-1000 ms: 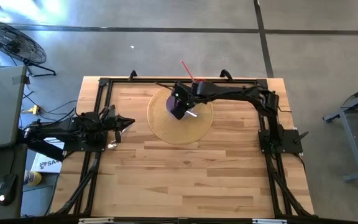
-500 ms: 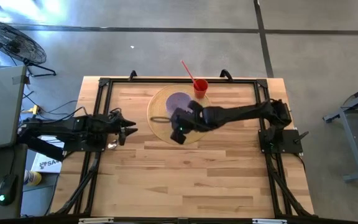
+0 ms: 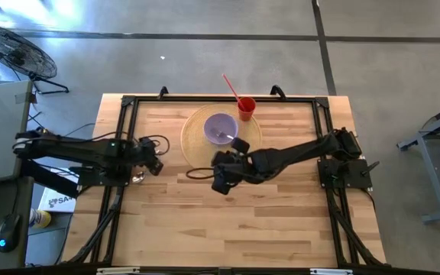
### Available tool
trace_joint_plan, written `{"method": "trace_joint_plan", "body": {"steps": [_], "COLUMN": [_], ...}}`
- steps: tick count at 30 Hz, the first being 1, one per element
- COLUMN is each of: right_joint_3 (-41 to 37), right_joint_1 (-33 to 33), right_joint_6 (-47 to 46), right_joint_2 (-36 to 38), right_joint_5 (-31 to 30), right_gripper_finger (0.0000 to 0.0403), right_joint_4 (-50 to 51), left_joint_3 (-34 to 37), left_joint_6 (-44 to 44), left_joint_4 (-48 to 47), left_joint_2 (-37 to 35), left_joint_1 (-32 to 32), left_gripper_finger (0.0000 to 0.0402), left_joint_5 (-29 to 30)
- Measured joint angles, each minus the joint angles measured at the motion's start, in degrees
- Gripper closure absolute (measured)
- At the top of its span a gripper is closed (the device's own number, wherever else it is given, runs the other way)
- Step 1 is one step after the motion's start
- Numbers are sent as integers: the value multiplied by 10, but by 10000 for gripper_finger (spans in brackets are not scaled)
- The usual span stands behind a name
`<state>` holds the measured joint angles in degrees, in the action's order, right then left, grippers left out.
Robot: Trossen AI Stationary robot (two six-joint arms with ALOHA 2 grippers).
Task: Pick & Place Utensil
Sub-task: Put the silver spoon into the purple bowl
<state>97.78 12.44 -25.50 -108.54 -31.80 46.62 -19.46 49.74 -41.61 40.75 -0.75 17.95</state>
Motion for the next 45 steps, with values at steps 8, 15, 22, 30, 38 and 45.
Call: {"method": "trace_joint_plan", "body": {"steps": [8,15,22,30,38,45], "right_joint_3": [0,0,0,0,-1,-1], "right_joint_1": [8,7,8,24,50,83], "right_joint_6": [0,0,0,-7,-54,-105], "right_joint_2": [0,0,0,0,0,0], "right_joint_5": [-4,-4,-4,4,1,-61], "right_gripper_finger": [324,324,324,324,324,324], "right_joint_4": [-1,1,13,29,123,168], "left_joint_3": [-2,-20,-30,-18,-17,-30], "left_joint_6": [42,48,62,86,77,7], "left_joint_4": [-21,-43,-77,-76,-75,-63], "left_joint_2": [118,149,149,148,148,150], "left_joint_1": [0,0,0,0,0,1], "left_gripper_finger": [216,216,260,338,391,382], "left_joint_5": [-51,-58,-64,-90,-92,-49]}}
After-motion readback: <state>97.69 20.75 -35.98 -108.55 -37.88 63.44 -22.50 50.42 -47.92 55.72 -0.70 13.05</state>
